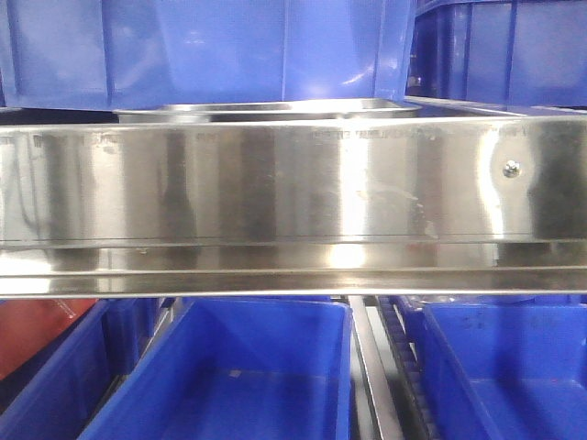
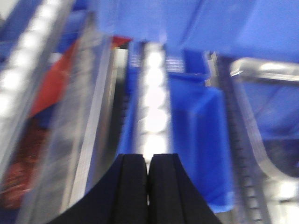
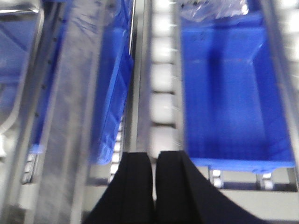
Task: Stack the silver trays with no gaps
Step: 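Close both grippers on opposite rims of the silver tray, then lift the silver tray with both grippers up off the shelf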
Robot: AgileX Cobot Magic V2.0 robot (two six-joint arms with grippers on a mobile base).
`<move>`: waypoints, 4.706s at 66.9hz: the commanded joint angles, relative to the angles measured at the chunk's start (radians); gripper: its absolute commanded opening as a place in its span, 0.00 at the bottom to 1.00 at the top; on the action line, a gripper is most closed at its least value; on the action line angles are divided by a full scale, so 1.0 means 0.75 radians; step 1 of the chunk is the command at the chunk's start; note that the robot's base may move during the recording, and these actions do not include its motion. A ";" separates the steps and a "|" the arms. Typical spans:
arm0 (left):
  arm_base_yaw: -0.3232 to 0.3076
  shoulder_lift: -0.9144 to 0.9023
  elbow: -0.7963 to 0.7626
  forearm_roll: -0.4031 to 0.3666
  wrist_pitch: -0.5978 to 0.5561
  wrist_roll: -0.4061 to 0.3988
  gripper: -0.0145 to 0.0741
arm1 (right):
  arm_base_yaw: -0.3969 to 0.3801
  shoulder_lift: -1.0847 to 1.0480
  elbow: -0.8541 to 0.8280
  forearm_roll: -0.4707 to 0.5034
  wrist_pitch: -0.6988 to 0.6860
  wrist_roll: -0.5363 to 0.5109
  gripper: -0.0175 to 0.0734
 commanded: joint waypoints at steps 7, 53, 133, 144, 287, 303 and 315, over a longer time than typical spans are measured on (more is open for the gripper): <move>-0.210 0.167 -0.149 0.237 0.052 -0.321 0.14 | 0.163 0.248 -0.227 -0.078 0.096 0.183 0.18; -0.412 0.880 -0.849 0.320 0.525 -0.409 0.14 | 0.319 0.821 -0.821 -0.122 0.329 0.304 0.18; -0.480 1.004 -0.849 0.366 0.466 -0.535 0.47 | 0.319 0.917 -0.821 -0.053 0.216 0.304 0.41; -0.448 1.026 -0.849 0.313 0.457 -0.535 0.47 | 0.316 0.938 -0.821 -0.053 0.216 0.304 0.41; -0.798 0.504 -0.655 0.572 0.561 -0.840 0.14 | 0.734 0.523 -0.750 -0.434 0.324 0.652 0.17; -0.986 0.317 -0.384 0.638 0.544 -1.064 0.14 | 0.917 0.323 -0.466 -0.507 0.283 0.860 0.17; -1.137 0.204 -0.293 0.698 0.550 -1.238 0.14 | 1.009 0.172 -0.324 -0.517 0.304 0.933 0.17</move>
